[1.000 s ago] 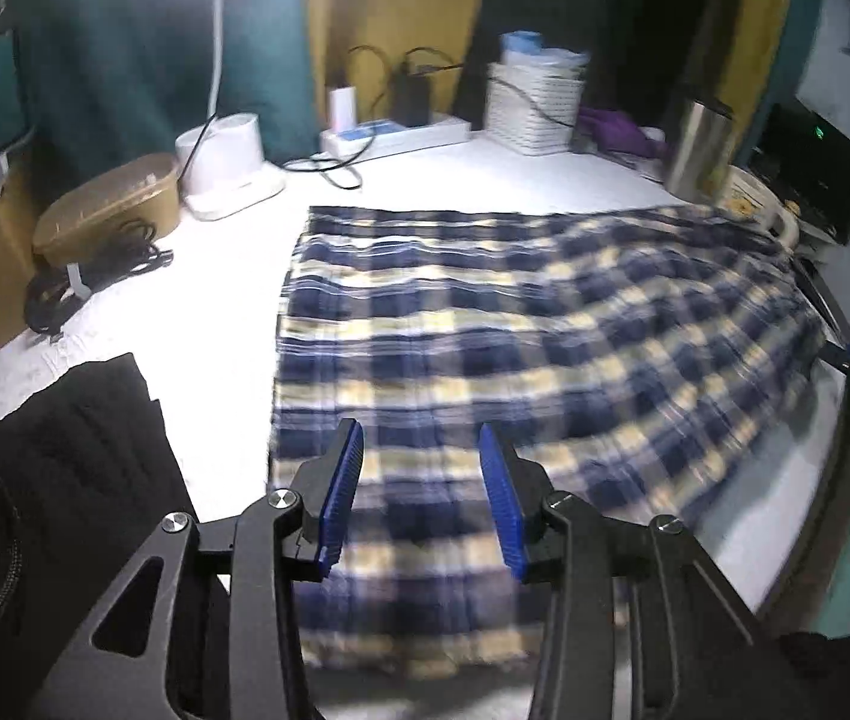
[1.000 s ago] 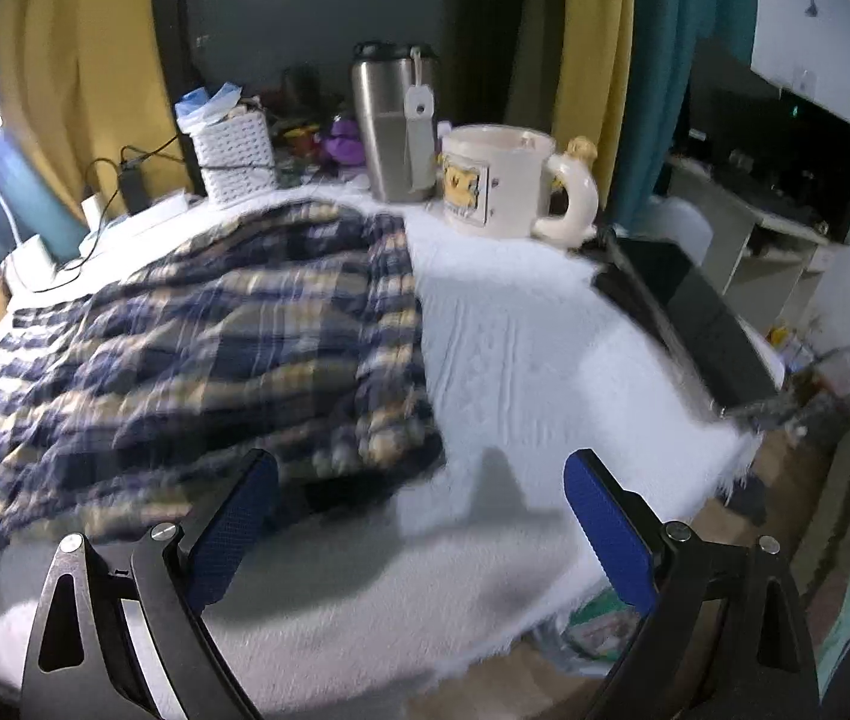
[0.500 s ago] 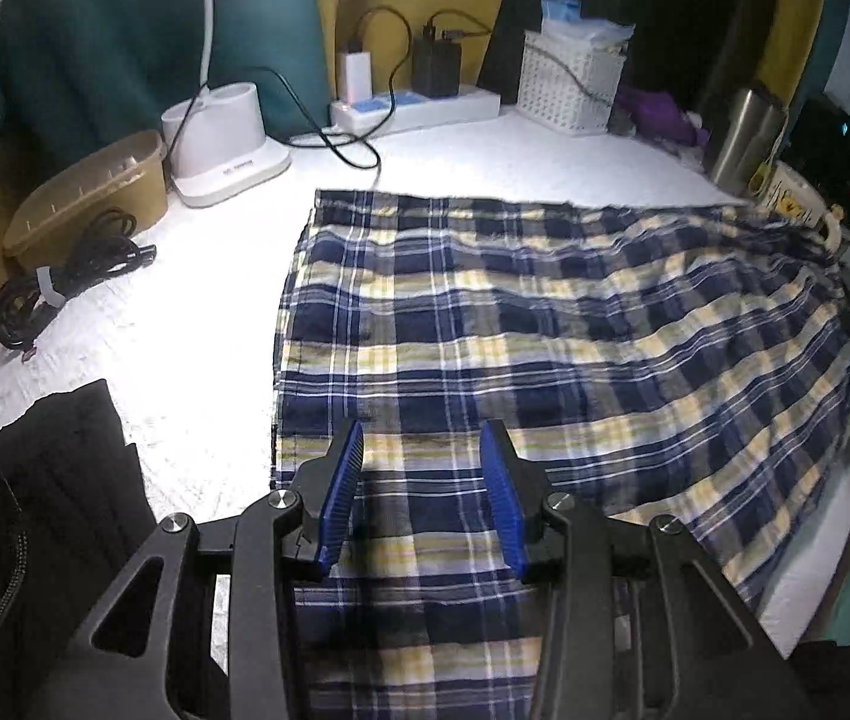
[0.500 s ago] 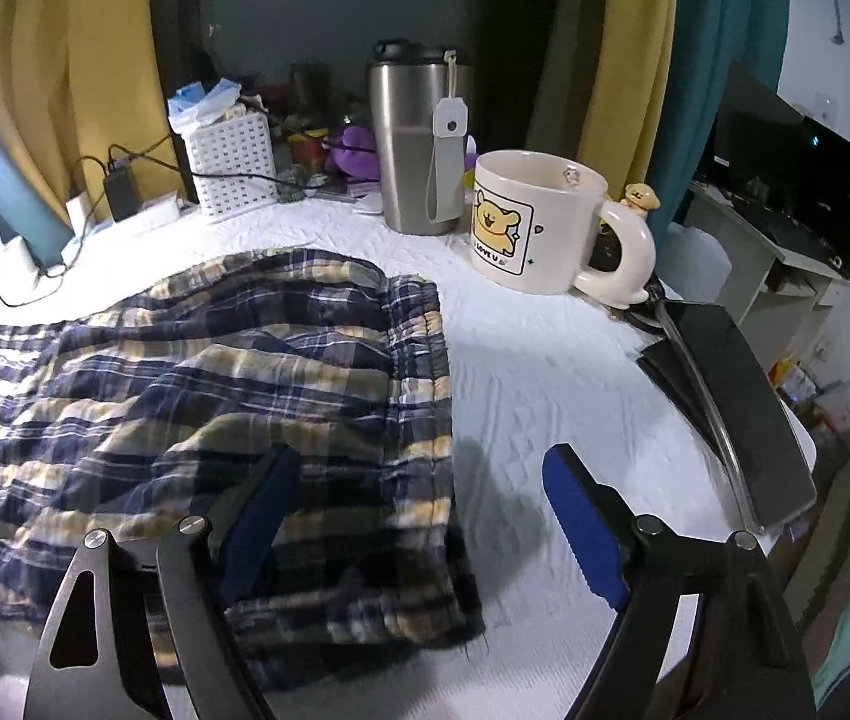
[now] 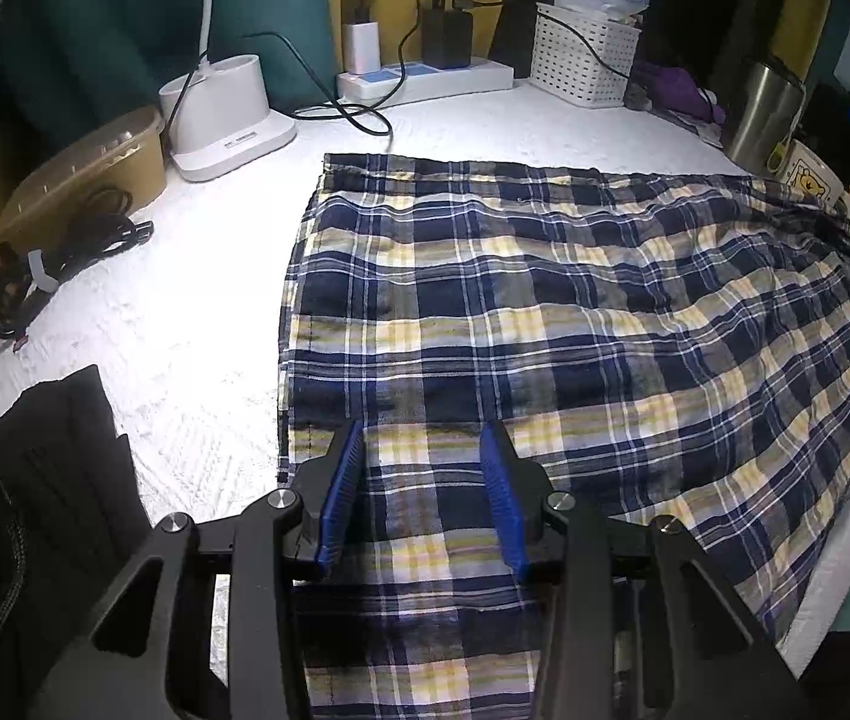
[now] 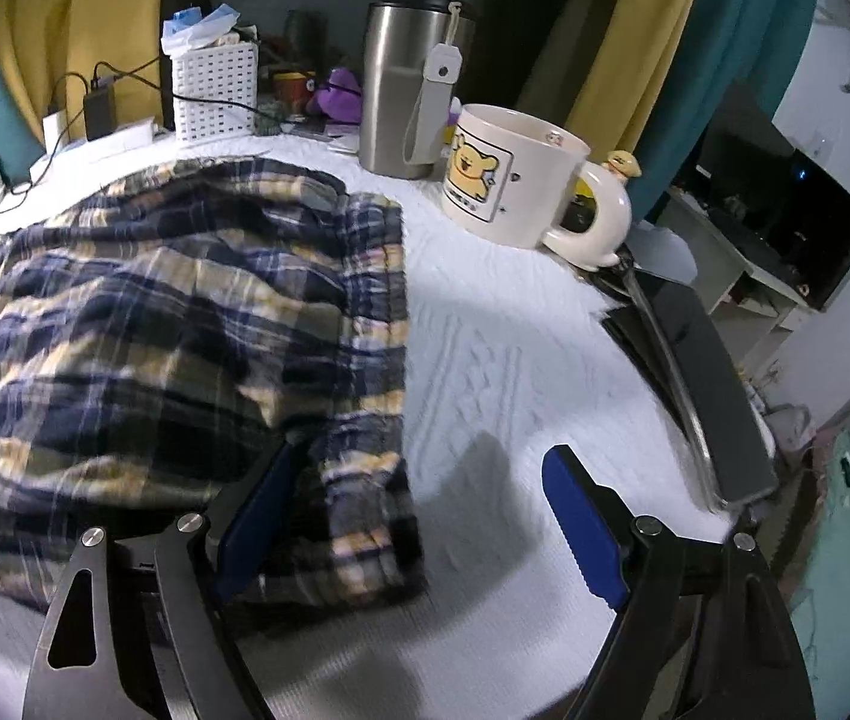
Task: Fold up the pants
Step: 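Lower the right tool onto the pants edge and close on it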
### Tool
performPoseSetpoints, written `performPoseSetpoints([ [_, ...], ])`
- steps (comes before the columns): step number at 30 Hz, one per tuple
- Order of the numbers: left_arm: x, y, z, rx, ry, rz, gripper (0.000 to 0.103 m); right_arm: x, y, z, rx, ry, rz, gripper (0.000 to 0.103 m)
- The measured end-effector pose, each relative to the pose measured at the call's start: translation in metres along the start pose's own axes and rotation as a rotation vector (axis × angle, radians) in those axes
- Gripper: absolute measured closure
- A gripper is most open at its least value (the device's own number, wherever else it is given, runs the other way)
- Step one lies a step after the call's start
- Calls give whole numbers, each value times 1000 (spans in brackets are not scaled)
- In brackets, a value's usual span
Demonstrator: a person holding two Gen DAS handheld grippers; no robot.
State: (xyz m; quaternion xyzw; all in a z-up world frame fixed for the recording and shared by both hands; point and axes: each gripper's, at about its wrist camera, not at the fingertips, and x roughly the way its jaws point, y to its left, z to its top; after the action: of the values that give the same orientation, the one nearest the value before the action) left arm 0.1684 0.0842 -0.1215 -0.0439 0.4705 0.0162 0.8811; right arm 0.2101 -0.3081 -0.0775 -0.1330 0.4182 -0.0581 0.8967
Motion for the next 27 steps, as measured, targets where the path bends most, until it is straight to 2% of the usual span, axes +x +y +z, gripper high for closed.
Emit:
performPoseSetpoints([
  [4,-5,5,0,-16,-5,-5,63,-4,-5,-10,4,26,-29,18],
  [9,-31,10,1,-16,-98,-18,63,-29,-10,-14,74,-19,-15,18],
  [11,-41,12,2,-12,-132,-23,63,-38,-11,-15,104,-31,18,8],
  [12,-45,13,2,-12,-144,-24,63,-43,-11,-16,125,-38,40,7],
  [17,-62,15,-1,-16,-180,-37,63,-56,-2,-19,196,-49,125,5],
  [24,-63,26,-15,-39,-167,-1,63,-39,17,-30,289,42,323,5],
  [27,-62,33,-18,-57,-157,20,63,-33,20,-30,309,56,351,5],
])
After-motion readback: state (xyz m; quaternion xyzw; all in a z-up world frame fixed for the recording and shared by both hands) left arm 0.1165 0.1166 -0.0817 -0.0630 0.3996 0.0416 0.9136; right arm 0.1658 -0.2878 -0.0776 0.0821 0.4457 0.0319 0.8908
